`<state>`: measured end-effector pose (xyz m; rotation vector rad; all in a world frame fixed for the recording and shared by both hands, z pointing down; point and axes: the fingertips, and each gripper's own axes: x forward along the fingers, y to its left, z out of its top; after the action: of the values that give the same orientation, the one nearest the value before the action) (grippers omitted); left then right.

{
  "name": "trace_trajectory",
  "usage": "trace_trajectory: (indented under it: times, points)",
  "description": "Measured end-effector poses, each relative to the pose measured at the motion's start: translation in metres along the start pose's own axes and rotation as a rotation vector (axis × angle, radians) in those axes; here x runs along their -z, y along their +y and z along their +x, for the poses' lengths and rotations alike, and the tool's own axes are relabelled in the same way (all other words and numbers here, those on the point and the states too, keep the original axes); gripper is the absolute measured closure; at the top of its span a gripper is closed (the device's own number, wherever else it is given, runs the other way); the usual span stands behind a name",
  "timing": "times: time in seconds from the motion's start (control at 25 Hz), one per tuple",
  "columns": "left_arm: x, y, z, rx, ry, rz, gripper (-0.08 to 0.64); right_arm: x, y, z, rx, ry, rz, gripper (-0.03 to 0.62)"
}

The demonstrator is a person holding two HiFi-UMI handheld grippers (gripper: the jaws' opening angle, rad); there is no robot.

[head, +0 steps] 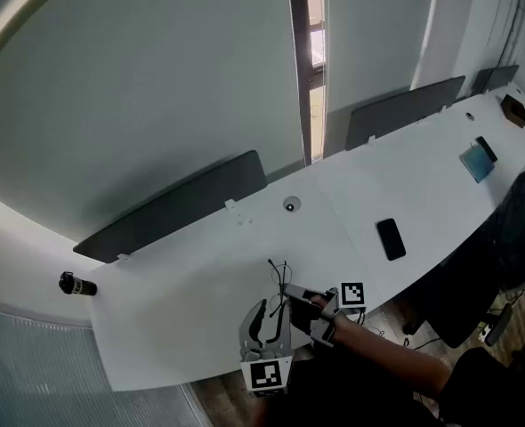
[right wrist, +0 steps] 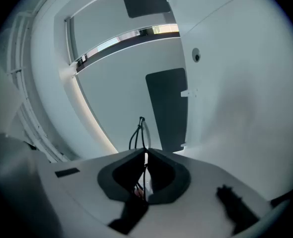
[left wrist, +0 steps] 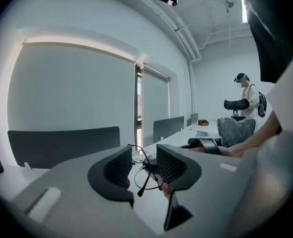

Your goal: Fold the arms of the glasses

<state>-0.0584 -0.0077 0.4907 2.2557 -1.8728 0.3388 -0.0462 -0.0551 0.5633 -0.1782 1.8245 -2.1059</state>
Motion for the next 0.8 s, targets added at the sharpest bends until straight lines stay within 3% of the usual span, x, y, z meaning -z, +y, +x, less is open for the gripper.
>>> trace_trajectory:
  times: [0.8]
  points:
    - [0.013, -0.006, 0.025, 0.000, 0.044, 0.083, 0.429, -0.003, 0.003, 0.003, -0.023, 0.014, 0.017, 0.571]
